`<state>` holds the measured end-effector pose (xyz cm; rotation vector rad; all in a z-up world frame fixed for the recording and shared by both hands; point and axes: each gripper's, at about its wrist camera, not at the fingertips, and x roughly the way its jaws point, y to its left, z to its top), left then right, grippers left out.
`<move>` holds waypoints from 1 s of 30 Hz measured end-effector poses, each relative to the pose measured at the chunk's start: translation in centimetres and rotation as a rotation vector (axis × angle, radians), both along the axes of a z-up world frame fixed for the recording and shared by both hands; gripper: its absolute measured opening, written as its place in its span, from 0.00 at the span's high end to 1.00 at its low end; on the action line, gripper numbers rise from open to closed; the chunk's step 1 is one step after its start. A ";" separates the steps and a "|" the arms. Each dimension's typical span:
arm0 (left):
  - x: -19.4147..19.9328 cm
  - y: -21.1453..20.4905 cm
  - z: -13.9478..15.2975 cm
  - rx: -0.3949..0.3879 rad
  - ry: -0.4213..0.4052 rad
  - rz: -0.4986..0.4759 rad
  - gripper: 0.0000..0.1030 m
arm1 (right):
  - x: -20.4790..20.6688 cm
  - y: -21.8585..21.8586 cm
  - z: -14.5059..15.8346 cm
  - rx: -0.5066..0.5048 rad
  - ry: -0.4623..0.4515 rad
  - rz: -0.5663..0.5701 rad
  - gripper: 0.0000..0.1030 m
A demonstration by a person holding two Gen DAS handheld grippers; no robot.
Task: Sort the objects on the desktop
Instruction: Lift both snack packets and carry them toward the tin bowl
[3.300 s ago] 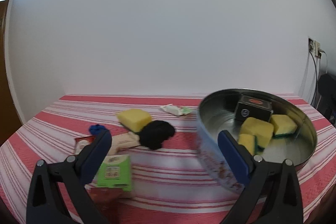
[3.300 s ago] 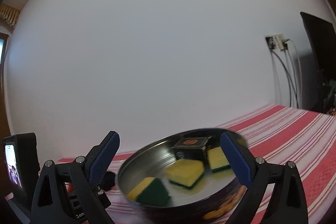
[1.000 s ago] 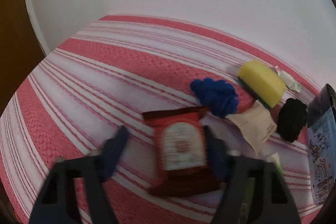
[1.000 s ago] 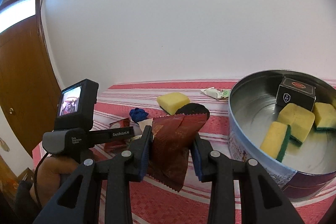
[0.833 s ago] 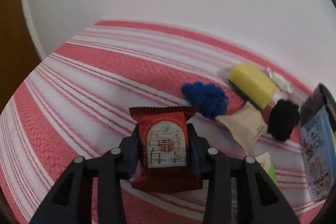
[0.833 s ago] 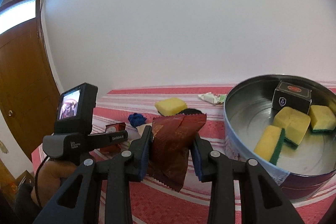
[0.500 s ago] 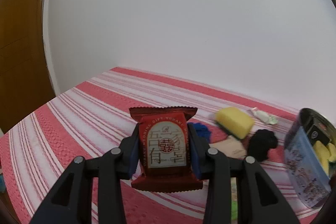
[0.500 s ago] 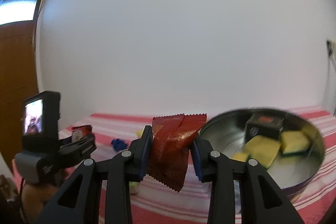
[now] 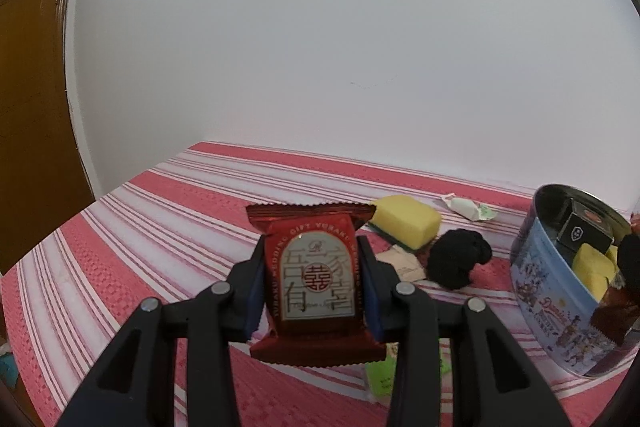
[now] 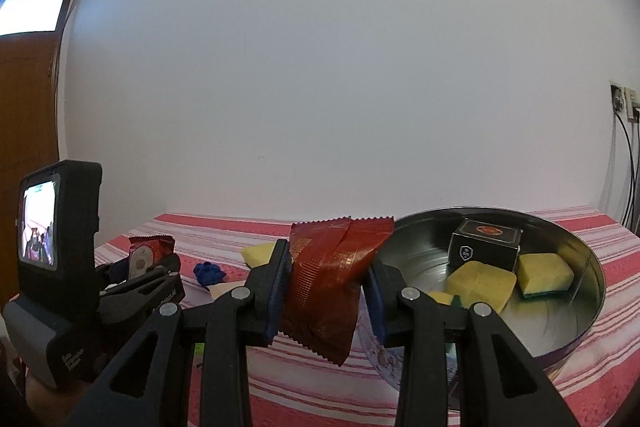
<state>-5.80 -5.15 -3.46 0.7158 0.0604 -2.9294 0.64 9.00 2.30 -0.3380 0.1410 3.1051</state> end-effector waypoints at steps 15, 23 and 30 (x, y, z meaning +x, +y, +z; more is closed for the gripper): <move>1.3 2.2 -0.4 -0.008 -0.007 -0.053 0.62 | 1.8 1.5 0.3 -0.002 0.045 -0.052 0.63; 2.2 4.3 -0.4 0.011 -0.010 -0.121 0.62 | 3.1 4.1 0.3 -0.025 0.056 -0.133 0.63; 3.2 6.1 -0.4 0.031 -0.012 -0.177 0.62 | 3.9 6.0 0.5 -0.013 0.077 -0.191 0.63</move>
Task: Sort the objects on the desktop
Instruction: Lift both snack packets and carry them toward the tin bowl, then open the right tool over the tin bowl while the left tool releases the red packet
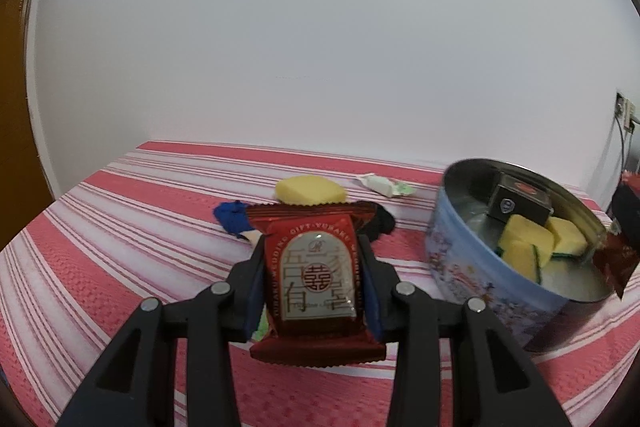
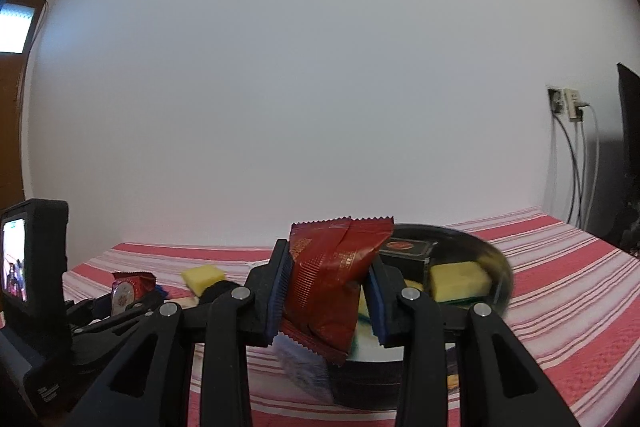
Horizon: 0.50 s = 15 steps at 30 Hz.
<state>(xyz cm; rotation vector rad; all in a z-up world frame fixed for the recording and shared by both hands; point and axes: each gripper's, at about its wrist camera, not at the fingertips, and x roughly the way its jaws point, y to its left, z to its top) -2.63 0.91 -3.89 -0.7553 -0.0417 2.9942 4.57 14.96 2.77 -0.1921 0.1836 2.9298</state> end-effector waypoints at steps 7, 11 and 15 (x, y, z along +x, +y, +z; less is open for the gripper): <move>0.6 1.6 -0.1 0.039 -0.007 -0.064 0.62 | 0.9 3.1 0.3 -0.016 0.001 -0.069 0.63; 1.0 3.0 -0.1 0.047 -0.011 -0.110 0.62 | 1.7 5.2 0.5 -0.019 -0.005 -0.115 0.63; 1.3 5.1 0.1 0.031 -0.002 -0.157 0.62 | 2.2 7.5 0.8 -0.013 0.001 -0.161 0.63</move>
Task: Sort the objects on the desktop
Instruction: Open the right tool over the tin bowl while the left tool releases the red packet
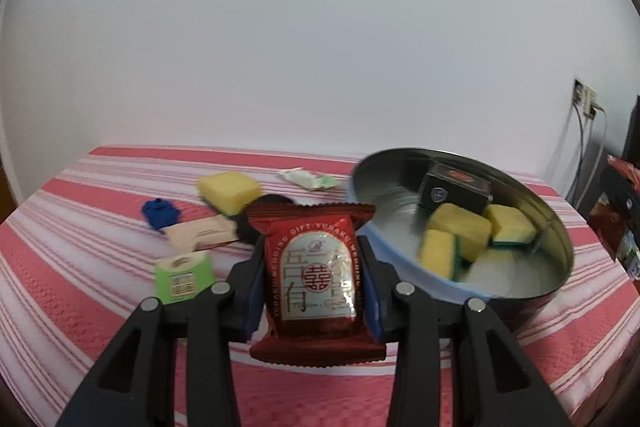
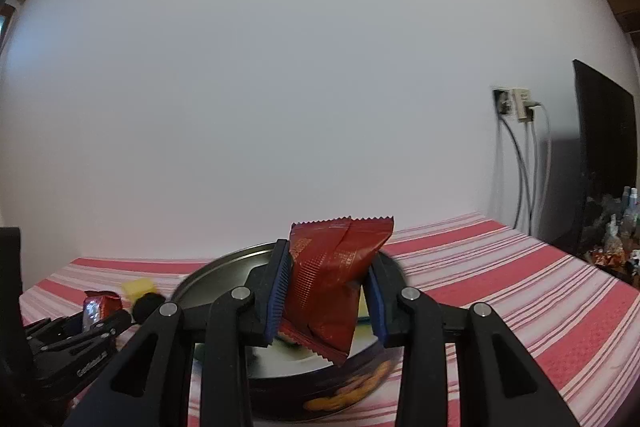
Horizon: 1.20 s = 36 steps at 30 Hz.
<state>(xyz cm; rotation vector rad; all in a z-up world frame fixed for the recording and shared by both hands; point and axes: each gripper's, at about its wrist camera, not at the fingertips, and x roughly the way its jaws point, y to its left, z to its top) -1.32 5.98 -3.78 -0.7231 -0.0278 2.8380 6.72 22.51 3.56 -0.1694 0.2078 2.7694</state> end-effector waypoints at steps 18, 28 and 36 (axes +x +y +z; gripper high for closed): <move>-5.3 9.2 2.3 -0.101 0.007 -0.109 0.62 | -3.7 4.5 0.2 0.013 -0.029 0.005 0.63; -9.8 9.9 1.6 -0.133 -0.100 -0.078 0.62 | -6.0 5.3 -2.2 -0.025 -0.132 0.064 0.63; -11.6 11.2 1.6 -0.244 -0.146 -0.087 0.62 | -6.4 2.8 -2.8 0.037 -0.176 0.142 0.63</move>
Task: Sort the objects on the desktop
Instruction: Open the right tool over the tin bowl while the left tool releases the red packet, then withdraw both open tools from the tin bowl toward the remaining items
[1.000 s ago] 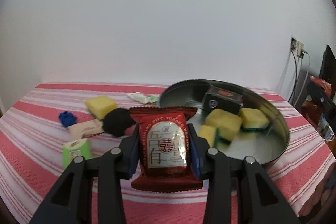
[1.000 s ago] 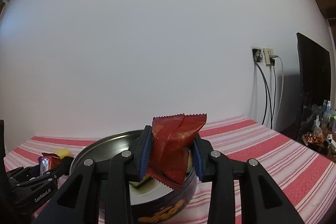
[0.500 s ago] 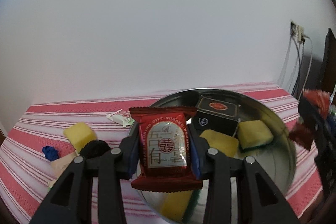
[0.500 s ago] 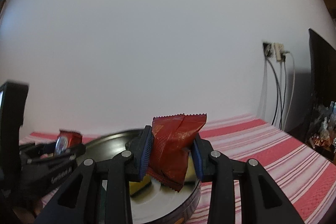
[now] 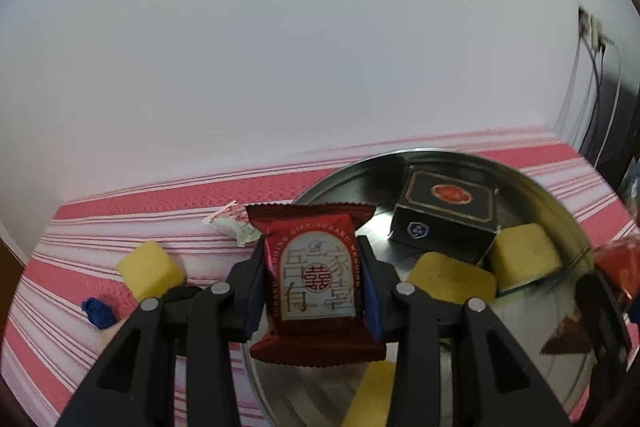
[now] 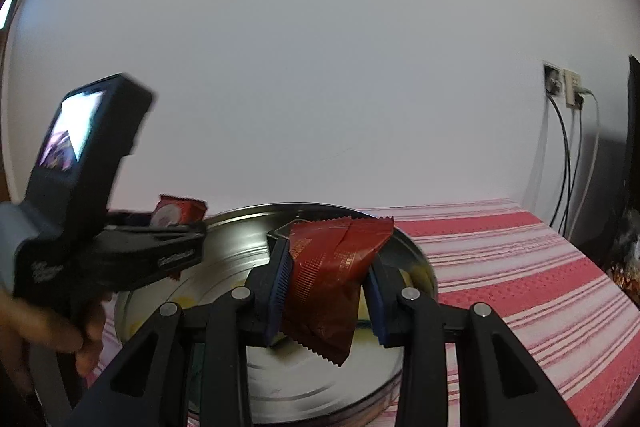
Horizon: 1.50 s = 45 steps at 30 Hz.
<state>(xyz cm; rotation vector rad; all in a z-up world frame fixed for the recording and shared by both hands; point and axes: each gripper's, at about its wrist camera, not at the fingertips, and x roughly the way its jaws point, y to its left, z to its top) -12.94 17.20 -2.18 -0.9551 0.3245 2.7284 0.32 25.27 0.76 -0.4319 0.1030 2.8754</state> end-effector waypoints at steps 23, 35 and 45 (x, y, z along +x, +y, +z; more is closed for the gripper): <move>0.6 -0.8 0.5 -0.010 0.159 0.057 0.01 | 3.2 1.1 0.9 -0.042 0.156 -0.035 0.19; 3.2 -4.2 0.5 0.037 0.333 0.186 0.01 | 5.7 0.7 1.9 0.021 0.337 -0.140 0.00; 4.0 -4.4 -1.0 0.019 0.402 0.194 0.01 | 6.2 1.2 1.5 0.010 0.352 -0.166 0.00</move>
